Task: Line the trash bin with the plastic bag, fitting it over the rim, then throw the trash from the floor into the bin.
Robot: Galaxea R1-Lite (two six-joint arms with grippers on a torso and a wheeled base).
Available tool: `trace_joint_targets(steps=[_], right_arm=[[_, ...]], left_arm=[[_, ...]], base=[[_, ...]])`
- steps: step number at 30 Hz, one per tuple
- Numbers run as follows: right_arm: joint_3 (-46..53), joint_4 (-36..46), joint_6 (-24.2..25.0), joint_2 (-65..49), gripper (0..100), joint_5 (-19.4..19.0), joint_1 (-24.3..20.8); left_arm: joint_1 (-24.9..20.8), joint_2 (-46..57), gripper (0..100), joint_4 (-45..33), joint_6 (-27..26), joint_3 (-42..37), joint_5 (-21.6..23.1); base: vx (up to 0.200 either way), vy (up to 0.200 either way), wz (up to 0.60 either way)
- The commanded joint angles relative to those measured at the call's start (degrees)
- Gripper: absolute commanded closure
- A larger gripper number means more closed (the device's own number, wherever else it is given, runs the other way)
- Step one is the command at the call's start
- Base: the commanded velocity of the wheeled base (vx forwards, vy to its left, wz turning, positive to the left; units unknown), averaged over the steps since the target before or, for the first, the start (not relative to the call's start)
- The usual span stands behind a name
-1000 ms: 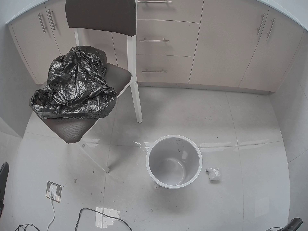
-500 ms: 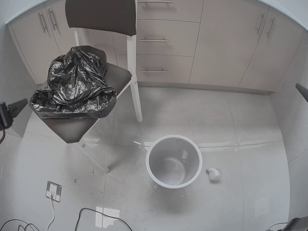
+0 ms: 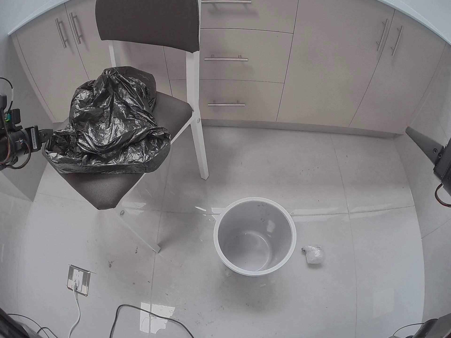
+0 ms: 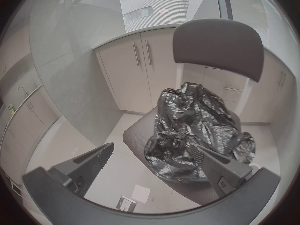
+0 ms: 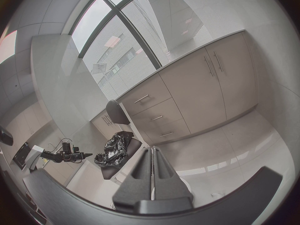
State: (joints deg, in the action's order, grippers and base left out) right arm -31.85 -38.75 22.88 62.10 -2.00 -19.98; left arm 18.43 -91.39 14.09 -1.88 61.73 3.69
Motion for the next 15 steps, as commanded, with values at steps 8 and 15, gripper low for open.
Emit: trace_joint_targets(steps=[8, 15], right_arm=[[1.2, -0.3, 0.1, 3.3, 100, -0.1, -0.5], [1.3, -0.4, 0.1, 3.6, 100, 0.0, -0.5]], left_arm=[[4.7, -10.9, 0, 7.5, 1.2, -1.3, 4.2], [4.8, -10.9, 0, 7.8, 11.5, 1.0, 14.6]], base=[[0.0, 0.0, 0.0], [0.0, 0.0, 0.0]])
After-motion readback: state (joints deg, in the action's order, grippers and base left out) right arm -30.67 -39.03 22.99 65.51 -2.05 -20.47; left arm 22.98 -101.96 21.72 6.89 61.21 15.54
